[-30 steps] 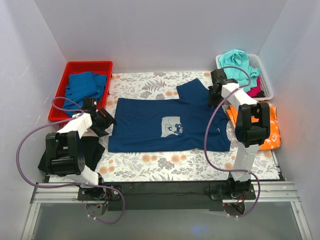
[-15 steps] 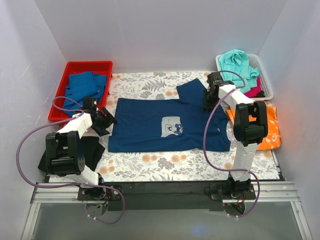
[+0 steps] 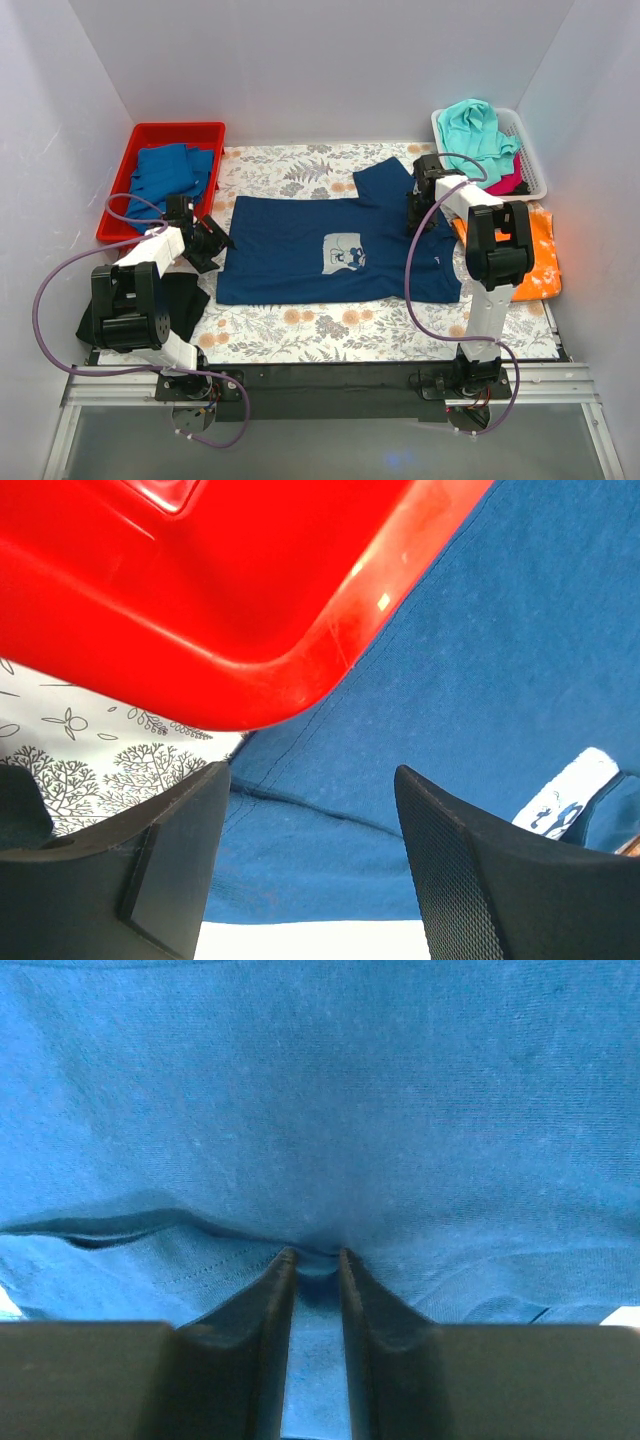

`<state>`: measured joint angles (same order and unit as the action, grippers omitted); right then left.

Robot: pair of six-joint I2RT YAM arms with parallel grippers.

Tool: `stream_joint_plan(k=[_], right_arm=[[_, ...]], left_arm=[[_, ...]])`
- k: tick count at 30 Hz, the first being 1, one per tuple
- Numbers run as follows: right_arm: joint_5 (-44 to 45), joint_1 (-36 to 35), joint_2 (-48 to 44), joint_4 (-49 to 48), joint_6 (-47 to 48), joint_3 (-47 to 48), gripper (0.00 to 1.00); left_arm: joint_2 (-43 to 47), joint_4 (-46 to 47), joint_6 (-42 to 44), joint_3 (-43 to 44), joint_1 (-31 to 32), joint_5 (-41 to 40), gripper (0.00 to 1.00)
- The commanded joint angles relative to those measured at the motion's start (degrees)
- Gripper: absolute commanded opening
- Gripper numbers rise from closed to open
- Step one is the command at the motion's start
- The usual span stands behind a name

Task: Fold and stack the t-shirts
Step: Fold the flattened tshirt in 1/3 of the way

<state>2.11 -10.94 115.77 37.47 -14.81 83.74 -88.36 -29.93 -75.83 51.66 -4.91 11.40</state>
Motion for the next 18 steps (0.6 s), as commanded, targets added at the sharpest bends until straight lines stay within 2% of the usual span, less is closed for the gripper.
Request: stream_joint_plan(k=[1, 3, 4, 18], right_arm=[[-1.41, 0.13, 0.69, 0.32, -0.31, -1.92, 0.23], [-1.58, 0.13, 0.34, 0.32, -0.48, -2.62, 0.13], [-1.49, 0.13, -0.18, 0.23, -0.57, -3.32, 0.03], [1.67, -0.05, -8.18, 1.81, -1.28, -3.94, 0.02]], left_arm=[[2.49, 0.31, 0.51, -0.68, -0.10, 0.03, 0.65], [2.57, 0.31, 0.51, -0.68, -0.19, 0.03, 0.65], [2.58, 0.31, 0.51, -0.68, -0.10, 0.11, 0.65], [2.57, 0.67, 0.51, -1.21, -0.19, 0.20, 0.65]])
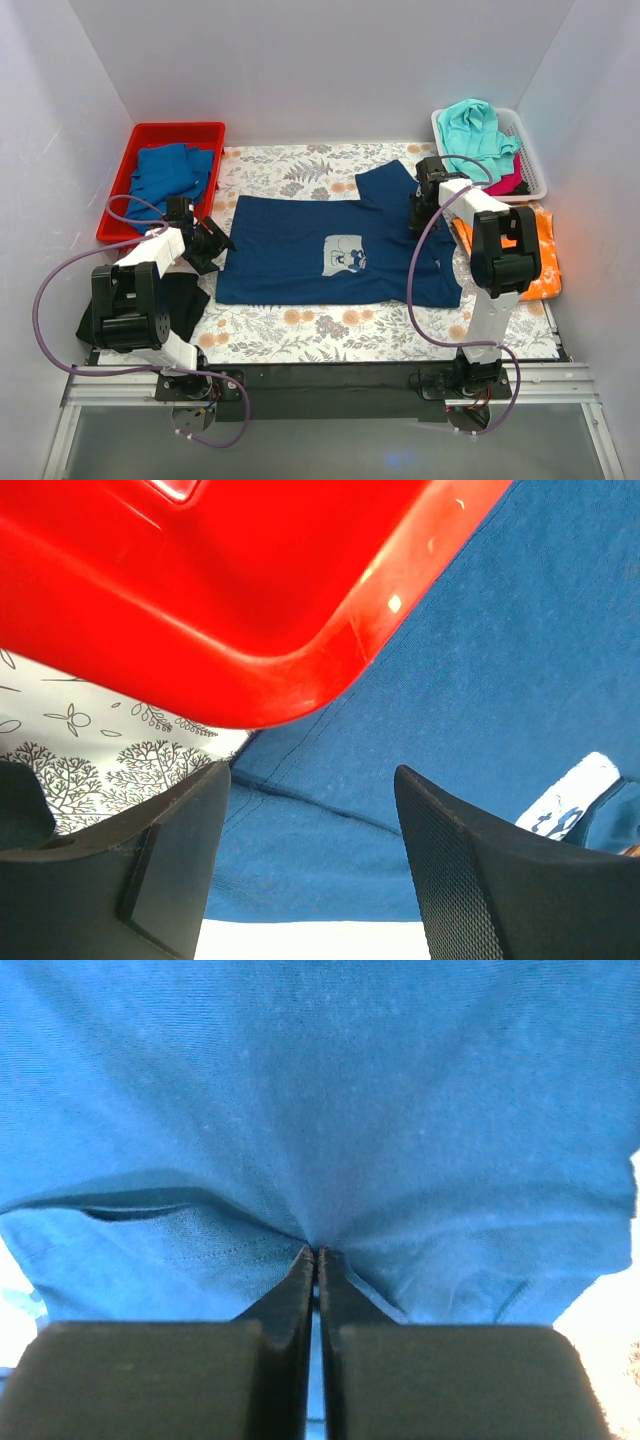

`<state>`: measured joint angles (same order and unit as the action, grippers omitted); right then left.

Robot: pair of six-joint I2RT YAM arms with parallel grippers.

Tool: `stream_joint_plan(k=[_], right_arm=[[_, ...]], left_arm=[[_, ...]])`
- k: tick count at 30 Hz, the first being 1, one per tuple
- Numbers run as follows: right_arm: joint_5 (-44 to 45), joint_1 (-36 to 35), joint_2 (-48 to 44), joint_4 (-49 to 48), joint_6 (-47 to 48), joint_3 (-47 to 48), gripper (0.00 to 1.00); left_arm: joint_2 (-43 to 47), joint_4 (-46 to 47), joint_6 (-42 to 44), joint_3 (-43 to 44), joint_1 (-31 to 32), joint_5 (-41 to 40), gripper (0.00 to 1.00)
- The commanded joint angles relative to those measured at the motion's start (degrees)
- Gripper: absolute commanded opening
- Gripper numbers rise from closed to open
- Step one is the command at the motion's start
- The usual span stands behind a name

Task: Fold and stack the t-shirts
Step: Fold the flattened tshirt in 1/3 of the way

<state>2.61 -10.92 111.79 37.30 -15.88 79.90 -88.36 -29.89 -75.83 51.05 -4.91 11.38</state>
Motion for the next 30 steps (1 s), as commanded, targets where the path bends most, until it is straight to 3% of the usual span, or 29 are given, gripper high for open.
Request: stream_joint_plan(k=[1, 4, 13, 18, 21, 30], right_arm=[[1.25, 0.02, -4.38, 1.99, -0.12, -0.09, 0.11], [0.91, 0.02, -4.30, 2.08, -0.12, 0.17, 0.20], [-0.33, -0.07, -3.25, 1.73, 0.06, -2.02, 0.25], [0.55, -0.07, -1.84, 0.58, 0.23, -1.68, 0.18], [0.46, -0.07, -0.43, 0.67, 0.24, -1.06, 0.02], [1.34, -0.07, -3.06, 0.93, 0.06, -1.06, 0.01]], left_arm=[[2.49, 0.71, 0.42, -0.68, -0.10, 0.23, 0.65], [2.49, 0.80, 0.42, -0.77, -0.10, 0.31, 0.65], [2.84, 0.71, 0.51, -0.86, -0.10, 0.23, 0.65], [2.93, 0.71, 0.51, -0.86, -0.10, 0.31, 0.65], [3.02, 0.62, 0.60, -0.86, -0.10, 0.14, 0.65], [3.01, 0.53, 0.60, -0.42, -0.10, -0.04, 0.65]])
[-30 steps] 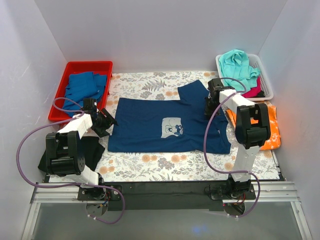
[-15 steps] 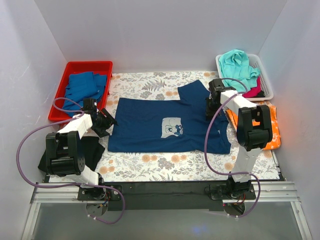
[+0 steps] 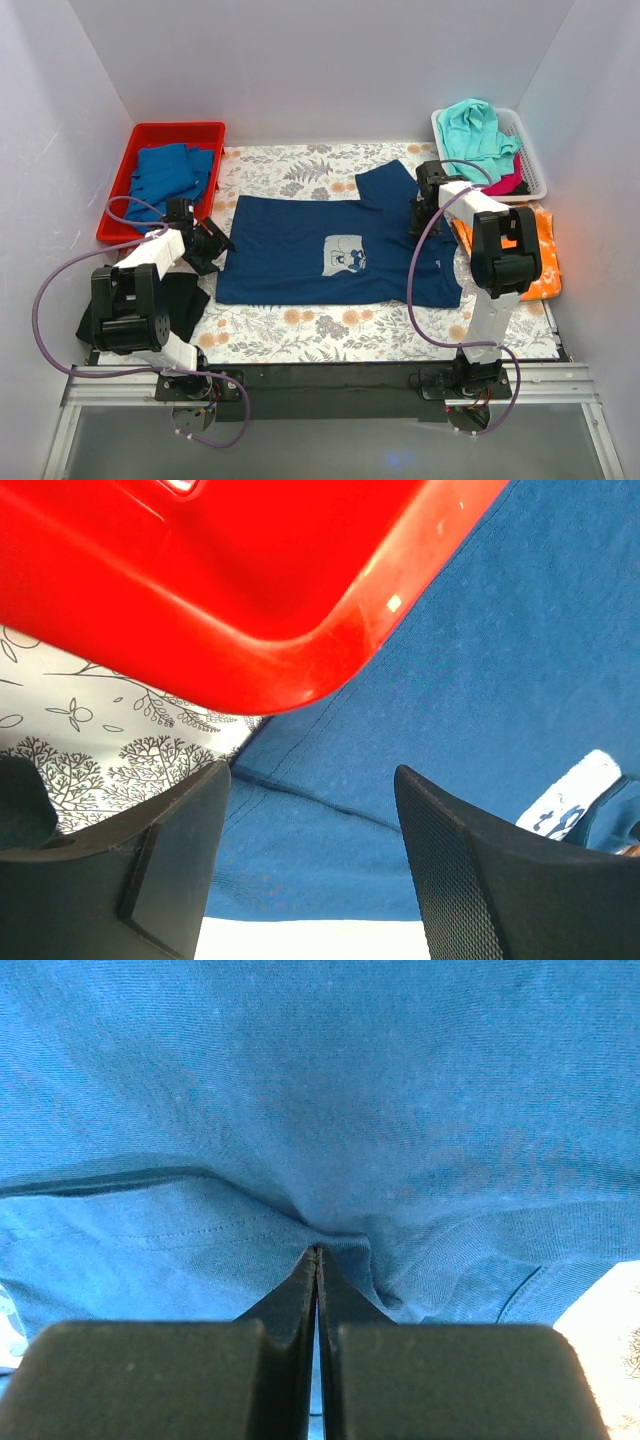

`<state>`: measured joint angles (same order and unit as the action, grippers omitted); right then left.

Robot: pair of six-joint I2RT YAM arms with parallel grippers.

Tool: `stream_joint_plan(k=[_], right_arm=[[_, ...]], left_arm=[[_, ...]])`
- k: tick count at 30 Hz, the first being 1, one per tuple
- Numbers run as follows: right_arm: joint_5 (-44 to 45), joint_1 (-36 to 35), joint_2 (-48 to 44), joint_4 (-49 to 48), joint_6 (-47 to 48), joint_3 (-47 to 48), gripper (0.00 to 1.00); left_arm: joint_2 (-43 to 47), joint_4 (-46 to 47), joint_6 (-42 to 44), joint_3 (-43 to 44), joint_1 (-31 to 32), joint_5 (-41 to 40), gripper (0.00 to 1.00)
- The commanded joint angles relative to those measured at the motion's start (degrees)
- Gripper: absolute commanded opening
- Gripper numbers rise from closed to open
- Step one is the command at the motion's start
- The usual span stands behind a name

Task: Fold and stack the t-shirts
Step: Fold the flattened tshirt in 1/3 of the way

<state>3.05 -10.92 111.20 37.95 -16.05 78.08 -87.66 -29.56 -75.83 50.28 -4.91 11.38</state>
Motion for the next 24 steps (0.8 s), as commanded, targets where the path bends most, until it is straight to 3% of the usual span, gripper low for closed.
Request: stream_joint_plan(k=[1, 17, 21, 24], right_arm=[[0.99, -0.07, -3.26, 0.28, 0.15, 0.93, 0.01], [2.75, -0.07, -5.56, 1.16, 0.85, 6.20, 0.01], [2.05, -0.07, -4.15, 1.68, 0.76, 5.68, 0.19], [1.79, 0.02, -3.53, 1.77, 0.67, 4.45, 0.23]], left_arm=[[2.14, 0.21, 0.60, 0.43, -0.10, -0.04, 0.65], [2.05, 0.29, 0.60, 0.61, -0.10, 0.14, 0.65], [2.14, 0.21, 0.60, 0.34, -0.10, 0.05, 0.65], [2.14, 0.21, 0.60, 0.17, -0.10, -0.13, 0.65]])
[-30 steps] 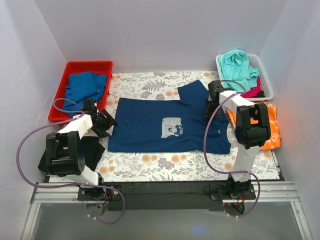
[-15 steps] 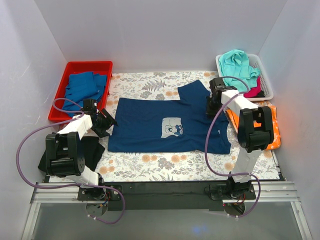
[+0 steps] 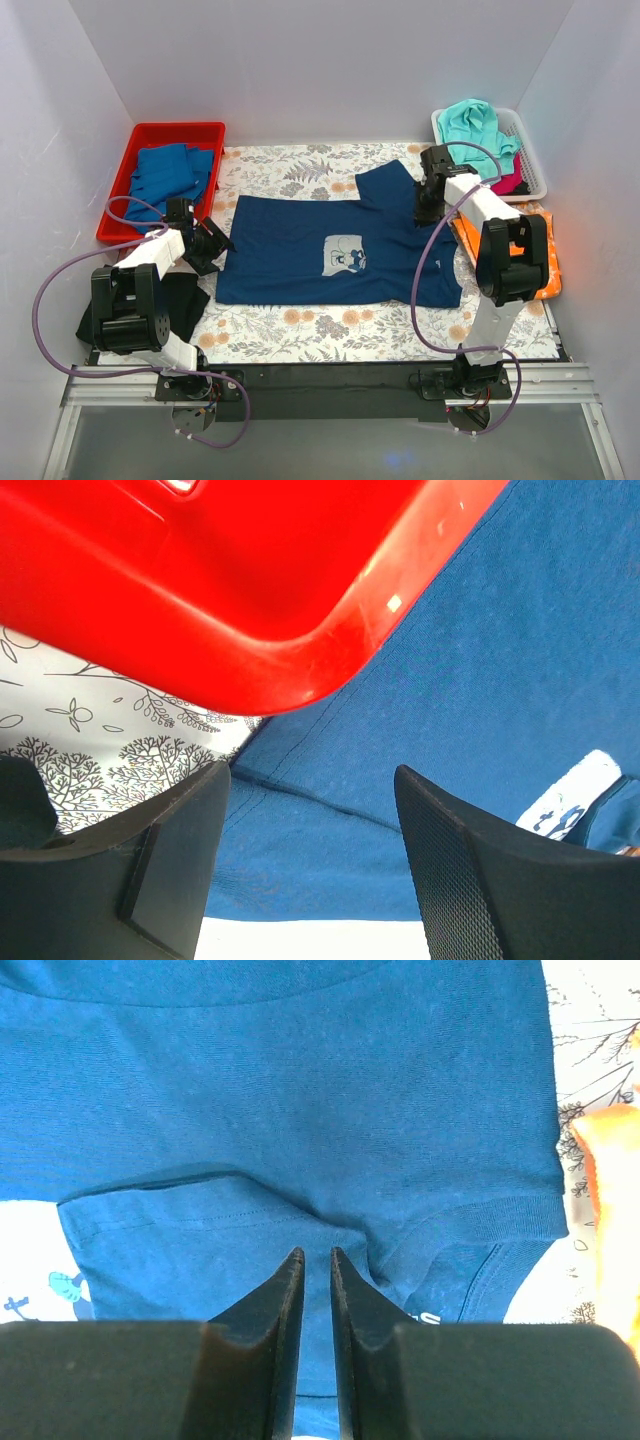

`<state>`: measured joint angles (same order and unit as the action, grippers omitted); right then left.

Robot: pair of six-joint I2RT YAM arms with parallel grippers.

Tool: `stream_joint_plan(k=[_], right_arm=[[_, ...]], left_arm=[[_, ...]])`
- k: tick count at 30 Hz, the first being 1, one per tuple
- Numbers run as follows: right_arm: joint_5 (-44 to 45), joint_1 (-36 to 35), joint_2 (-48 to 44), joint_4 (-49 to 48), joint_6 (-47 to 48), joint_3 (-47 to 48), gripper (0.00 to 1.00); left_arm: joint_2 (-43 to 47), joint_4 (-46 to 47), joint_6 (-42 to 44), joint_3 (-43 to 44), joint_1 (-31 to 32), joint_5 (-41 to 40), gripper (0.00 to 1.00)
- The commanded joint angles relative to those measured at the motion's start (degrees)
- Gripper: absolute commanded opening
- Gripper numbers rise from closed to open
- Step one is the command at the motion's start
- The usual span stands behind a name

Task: Fold and stack the t-shirts
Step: Fold the flattened tshirt in 1/3 of the way

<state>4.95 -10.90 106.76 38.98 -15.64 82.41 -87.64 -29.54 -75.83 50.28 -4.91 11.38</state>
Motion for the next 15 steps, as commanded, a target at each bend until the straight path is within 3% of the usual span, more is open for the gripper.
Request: stream_joint_plan(k=[1, 15], right_arm=[[-0.12, 0.00, 1.34, 0.74, 0.26, -0.14, 0.23], [-1.52, -0.09, 4.33, 0.13, 0.35, -2.43, 0.20]], left_arm=[[2.20, 0.18, 0.69, 0.08, -0.10, -0.13, 0.65], [1.94, 0.18, 0.77, -0.10, -0.10, -0.48, 0.65]])
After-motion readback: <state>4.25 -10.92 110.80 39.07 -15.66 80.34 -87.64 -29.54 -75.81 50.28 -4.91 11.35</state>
